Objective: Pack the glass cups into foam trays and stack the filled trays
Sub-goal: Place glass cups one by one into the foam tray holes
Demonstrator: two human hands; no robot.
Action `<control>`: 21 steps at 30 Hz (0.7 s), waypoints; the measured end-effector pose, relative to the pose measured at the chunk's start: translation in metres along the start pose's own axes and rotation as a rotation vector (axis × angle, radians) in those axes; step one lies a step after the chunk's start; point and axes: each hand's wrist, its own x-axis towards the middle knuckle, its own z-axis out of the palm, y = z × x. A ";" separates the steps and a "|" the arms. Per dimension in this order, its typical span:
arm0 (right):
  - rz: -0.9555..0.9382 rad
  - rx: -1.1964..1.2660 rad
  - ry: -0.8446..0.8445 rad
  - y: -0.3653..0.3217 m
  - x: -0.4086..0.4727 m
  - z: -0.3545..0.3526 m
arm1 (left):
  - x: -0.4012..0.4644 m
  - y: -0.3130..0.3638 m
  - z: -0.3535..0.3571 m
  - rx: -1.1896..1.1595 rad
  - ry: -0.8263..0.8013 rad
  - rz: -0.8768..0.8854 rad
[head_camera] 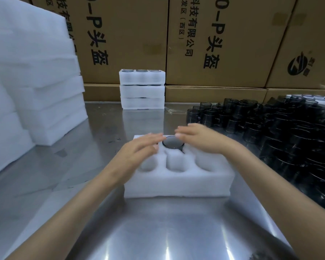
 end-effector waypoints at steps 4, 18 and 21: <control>0.132 0.428 0.452 0.035 0.008 -0.014 | 0.002 -0.021 -0.007 -0.282 0.308 -0.104; 0.232 0.440 0.384 0.111 0.070 0.019 | 0.019 -0.049 0.000 -0.398 0.306 -0.337; 0.250 0.295 0.367 0.116 0.092 0.018 | 0.021 -0.051 0.000 -0.405 0.308 -0.341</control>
